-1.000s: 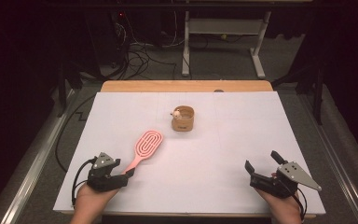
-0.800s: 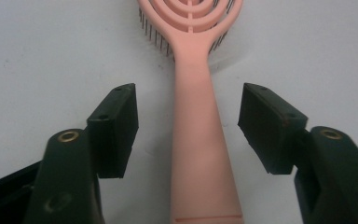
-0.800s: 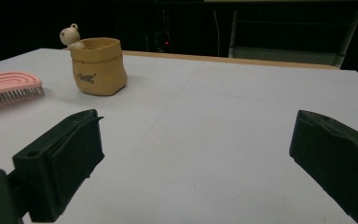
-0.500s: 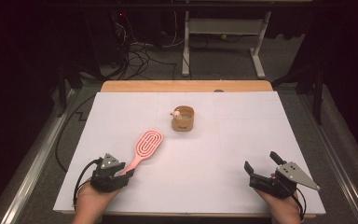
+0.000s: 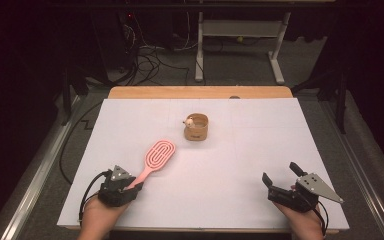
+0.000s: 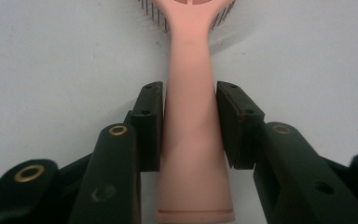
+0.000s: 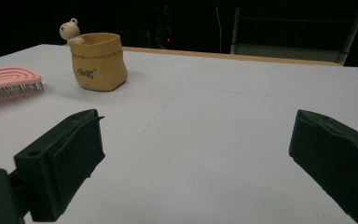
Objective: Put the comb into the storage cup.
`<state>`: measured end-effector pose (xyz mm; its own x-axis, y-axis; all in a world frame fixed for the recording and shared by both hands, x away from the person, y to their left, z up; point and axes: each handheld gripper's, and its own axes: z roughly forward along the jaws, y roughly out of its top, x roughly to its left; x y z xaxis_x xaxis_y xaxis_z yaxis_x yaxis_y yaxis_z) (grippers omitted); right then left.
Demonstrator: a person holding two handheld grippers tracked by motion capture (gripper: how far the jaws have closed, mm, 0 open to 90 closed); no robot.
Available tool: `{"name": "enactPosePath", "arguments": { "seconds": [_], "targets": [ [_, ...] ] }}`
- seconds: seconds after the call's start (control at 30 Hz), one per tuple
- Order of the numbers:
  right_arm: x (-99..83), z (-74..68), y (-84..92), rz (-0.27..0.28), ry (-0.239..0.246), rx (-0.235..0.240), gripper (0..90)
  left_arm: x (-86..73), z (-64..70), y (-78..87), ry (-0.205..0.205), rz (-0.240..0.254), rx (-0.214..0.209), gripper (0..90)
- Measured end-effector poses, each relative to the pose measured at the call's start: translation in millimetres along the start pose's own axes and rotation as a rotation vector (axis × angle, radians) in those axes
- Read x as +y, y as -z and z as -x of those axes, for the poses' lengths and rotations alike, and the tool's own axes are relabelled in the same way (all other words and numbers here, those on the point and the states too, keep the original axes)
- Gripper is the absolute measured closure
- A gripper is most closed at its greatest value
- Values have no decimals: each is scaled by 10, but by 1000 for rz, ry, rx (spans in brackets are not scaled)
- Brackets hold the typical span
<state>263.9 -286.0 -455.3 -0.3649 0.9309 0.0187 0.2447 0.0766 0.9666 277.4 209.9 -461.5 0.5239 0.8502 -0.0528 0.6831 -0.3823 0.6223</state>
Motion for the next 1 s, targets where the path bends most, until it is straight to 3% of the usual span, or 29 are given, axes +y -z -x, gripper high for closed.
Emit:
{"name": "enactPosePath", "arguments": {
  "seconds": [0.43, 0.7, 1.0],
  "targets": [
    [9, 20, 11, 4, -6, -7, 35, -168, 79, 151, -17, -13, 0, 620],
    [12, 35, 18, 7, -13, -7, 36, -324, 74, 264, -2, -10, 8, 620],
    [6, 13, 3, 3, -8, -1, 36, -356, 65, 289, -13, 4, 8, 616]
  ]
}}
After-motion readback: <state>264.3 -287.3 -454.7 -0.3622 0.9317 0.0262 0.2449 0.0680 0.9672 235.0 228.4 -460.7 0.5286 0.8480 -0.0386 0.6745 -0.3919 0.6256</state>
